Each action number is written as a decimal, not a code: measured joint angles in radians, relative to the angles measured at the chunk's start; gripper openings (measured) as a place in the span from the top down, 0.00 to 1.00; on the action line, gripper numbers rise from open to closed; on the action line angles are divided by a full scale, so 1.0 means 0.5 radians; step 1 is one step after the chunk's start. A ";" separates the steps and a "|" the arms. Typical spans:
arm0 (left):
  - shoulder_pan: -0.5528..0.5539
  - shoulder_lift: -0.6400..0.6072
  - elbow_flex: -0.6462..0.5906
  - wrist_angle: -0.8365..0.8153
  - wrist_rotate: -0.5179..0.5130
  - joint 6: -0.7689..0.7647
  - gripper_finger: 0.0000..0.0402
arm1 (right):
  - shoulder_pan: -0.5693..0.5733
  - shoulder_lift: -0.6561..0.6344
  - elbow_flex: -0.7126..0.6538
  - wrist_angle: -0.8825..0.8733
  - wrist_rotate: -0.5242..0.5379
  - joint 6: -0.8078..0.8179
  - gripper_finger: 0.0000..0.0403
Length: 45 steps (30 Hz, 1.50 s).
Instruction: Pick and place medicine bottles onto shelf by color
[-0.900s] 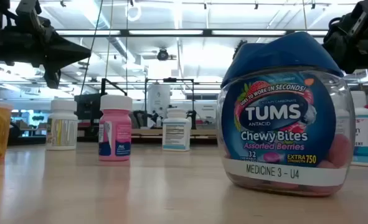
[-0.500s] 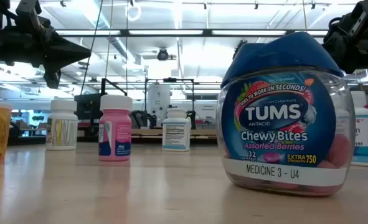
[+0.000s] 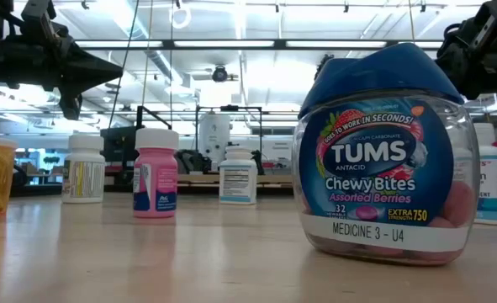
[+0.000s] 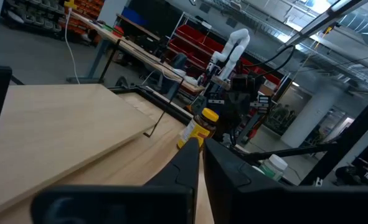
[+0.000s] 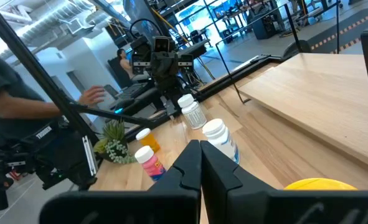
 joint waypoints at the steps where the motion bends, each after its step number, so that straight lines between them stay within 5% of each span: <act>1: 0.000 0.000 0.001 0.000 -0.001 0.000 0.94 | 0.000 0.000 0.000 0.000 0.000 0.001 0.99; 45: 0.006 0.001 0.001 0.077 -0.023 -0.136 0.93 | 0.000 0.000 0.000 0.001 0.000 0.000 0.99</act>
